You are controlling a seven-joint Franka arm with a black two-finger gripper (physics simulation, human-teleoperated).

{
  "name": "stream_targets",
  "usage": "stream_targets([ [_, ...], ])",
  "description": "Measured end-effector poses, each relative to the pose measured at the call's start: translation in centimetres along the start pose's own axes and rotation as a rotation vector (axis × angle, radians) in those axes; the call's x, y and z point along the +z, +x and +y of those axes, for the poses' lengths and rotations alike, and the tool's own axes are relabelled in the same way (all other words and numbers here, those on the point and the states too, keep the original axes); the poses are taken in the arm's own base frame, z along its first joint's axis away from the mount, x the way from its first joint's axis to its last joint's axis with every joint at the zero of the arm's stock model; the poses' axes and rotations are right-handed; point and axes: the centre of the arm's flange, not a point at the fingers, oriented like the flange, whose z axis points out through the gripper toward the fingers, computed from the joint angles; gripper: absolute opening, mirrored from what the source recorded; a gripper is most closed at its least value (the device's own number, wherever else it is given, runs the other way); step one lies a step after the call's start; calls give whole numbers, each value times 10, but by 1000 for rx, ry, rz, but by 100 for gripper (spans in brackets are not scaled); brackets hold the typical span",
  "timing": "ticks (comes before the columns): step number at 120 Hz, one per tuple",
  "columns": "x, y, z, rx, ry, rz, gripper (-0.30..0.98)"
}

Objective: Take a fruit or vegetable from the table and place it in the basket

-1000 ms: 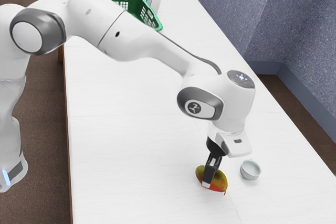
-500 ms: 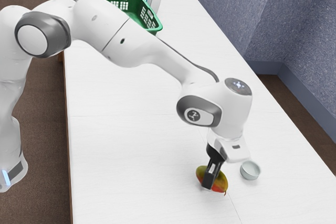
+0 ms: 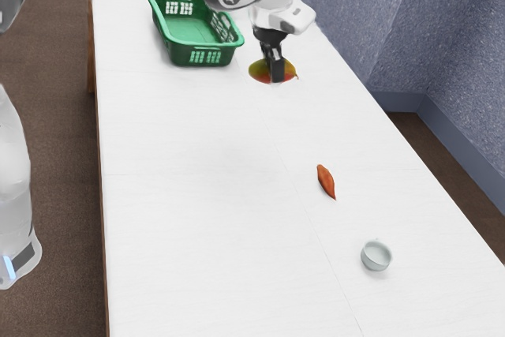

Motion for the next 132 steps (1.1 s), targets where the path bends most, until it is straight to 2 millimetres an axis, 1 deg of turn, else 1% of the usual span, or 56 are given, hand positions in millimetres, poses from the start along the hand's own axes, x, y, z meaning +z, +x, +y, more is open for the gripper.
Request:
stream_targets([
  [4, 4, -15, -49, -96, 28, -38, 27],
  [7, 7, -26, -77, -151, 42, -65, 26],
  [14, 12, -49, -124, -245, 63, -117, 26],
  [19, 14, -64, -151, -296, 75, -144, 25],
  [33, 8, -95, -207, -388, 103, -185, 25],
  [38, 7, -104, -232, -422, 111, -195, 25],
  [47, 16, -107, -272, -451, 111, -212, 25],
  [58, 23, -109, -308, -461, 110, -217, 24],
  [65, 22, -115, -330, -469, 115, -214, 24],
  [70, 28, -118, -349, -476, 117, -218, 25],
  [82, 43, -129, -388, -485, 123, -233, 25],
  [87, 46, -129, -403, -480, 131, -231, 25],
  [92, 48, -125, -413, -467, 140, -224, 24],
  [106, 53, -112, -419, -408, 148, -208, 25],
  [121, 63, -95, -433, -354, 164, -185, 24],
  [130, 66, -91, -436, -328, 170, -176, 24],
  [132, 66, -90, -436, -321, 170, -175, 27],
])
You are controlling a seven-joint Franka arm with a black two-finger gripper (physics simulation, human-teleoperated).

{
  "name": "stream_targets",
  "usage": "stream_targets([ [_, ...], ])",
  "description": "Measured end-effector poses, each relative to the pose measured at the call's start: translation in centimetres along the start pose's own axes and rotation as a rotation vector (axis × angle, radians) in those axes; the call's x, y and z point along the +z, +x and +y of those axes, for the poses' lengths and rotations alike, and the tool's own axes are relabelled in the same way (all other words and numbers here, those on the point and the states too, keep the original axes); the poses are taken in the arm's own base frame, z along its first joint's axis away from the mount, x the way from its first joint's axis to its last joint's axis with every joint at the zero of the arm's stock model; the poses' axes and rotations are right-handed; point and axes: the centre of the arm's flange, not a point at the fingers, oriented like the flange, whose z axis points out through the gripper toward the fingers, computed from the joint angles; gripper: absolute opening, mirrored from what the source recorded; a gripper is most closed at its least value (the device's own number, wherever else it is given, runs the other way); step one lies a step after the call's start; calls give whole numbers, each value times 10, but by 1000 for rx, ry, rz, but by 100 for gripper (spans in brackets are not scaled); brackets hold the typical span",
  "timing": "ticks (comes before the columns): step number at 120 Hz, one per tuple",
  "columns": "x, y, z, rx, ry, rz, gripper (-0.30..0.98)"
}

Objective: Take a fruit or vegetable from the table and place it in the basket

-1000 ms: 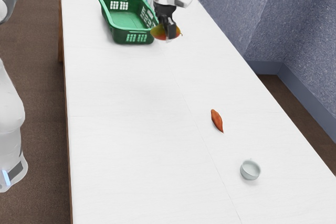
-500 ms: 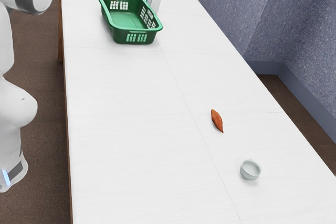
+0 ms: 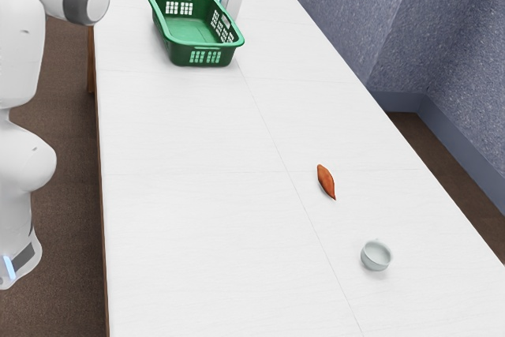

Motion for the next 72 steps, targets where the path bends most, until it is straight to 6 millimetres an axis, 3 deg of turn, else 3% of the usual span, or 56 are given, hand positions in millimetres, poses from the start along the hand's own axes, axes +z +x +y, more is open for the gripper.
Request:
stream_targets([
  [10, 6, 2, 5, 39, -12, -2, 48],
  [34, -7, -4, -4, 89, -2, 17, 64],
  [40, -23, -1, 7, 97, -13, 45, 65],
  [46, -41, 0, 29, 93, -60, 82, 66],
  [52, -69, 1, 83, 116, -145, 125, 67],
  [60, -120, -17, 181, 126, -271, 158, 68],
  [72, -201, -47, 363, 200, -410, 103, 68],
])
